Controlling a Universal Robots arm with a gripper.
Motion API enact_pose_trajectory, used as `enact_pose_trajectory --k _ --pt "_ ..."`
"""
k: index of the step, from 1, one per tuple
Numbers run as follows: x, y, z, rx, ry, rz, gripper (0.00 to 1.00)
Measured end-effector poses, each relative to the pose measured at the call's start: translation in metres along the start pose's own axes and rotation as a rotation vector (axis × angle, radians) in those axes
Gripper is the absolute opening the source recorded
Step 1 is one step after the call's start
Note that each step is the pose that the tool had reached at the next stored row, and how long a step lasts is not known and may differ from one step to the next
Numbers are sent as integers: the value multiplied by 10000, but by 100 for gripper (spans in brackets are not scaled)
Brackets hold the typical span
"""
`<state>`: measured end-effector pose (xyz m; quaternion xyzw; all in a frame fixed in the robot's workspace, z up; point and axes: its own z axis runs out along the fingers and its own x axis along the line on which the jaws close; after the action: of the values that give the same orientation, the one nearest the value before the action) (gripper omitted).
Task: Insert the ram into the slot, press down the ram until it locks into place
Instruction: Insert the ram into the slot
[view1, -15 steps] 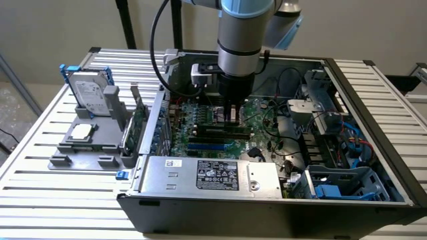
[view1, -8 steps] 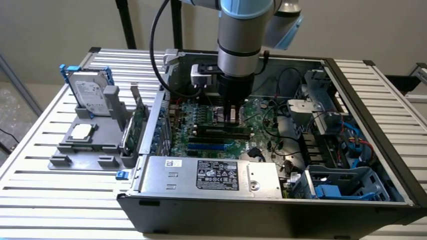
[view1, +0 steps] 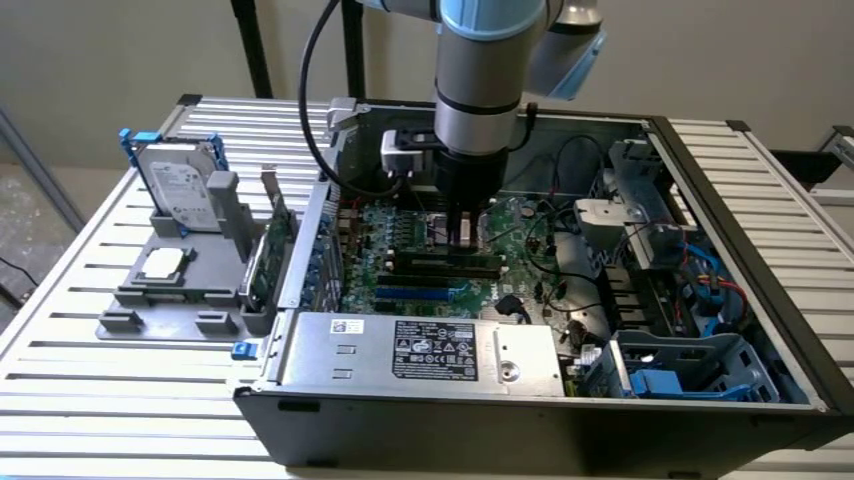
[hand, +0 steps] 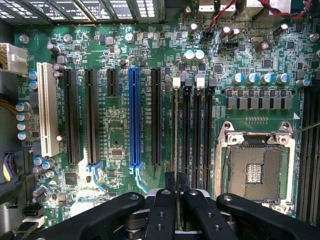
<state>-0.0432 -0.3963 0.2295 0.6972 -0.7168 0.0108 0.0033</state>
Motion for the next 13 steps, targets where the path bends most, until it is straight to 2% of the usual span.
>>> enact_pose_trajectory --k 13 --pt "-1 7 13 10 -3 -1 13"
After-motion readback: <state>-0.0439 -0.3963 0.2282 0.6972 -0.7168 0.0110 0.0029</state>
